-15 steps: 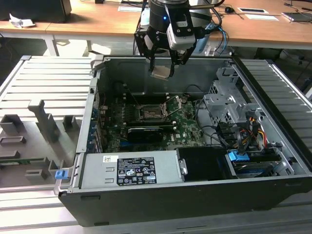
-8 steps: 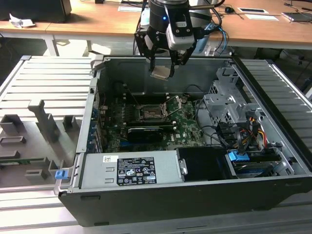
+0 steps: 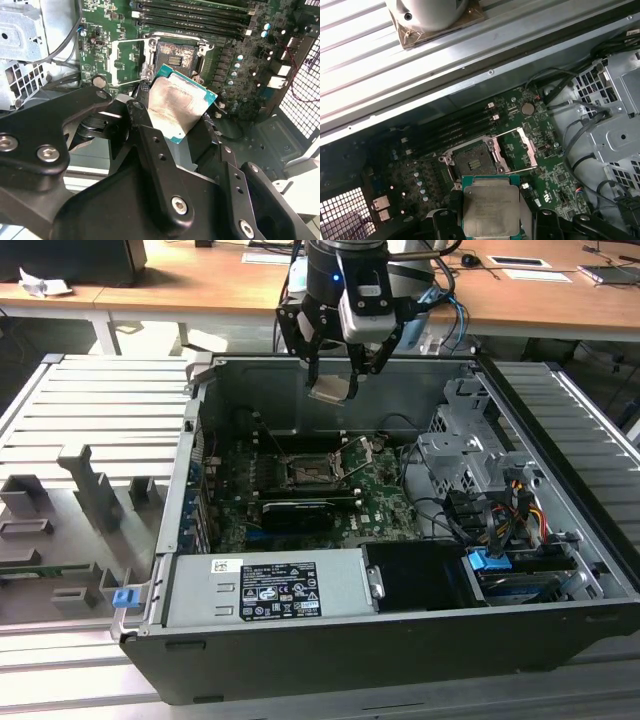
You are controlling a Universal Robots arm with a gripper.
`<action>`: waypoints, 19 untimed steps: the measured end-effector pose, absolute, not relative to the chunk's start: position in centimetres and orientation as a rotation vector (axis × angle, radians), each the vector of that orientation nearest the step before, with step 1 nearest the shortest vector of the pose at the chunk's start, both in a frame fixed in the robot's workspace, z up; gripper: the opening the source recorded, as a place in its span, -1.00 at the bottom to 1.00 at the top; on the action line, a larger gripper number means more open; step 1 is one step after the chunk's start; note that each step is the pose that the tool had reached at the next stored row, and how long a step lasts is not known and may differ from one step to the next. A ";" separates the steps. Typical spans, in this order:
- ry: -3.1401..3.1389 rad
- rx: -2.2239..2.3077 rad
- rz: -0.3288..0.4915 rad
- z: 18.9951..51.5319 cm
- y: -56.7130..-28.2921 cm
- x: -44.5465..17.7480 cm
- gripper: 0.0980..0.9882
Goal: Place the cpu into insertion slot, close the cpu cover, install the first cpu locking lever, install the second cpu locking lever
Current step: 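Place the cpu into insertion slot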
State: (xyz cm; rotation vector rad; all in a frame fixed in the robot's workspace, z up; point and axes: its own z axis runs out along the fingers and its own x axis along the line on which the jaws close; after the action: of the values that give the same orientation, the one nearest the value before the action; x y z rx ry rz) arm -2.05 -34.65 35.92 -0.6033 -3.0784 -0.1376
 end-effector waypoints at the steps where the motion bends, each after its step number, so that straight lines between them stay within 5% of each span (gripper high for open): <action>1: -3.077 -0.611 -0.138 35.9 -34.7 -2.1 0.00; 19: -3.052 -0.743 -0.135 35.7 -34.6 -2.1 0.00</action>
State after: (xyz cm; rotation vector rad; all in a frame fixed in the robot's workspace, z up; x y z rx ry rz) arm -2.05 -34.65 35.69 -0.7431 -3.0522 -0.1354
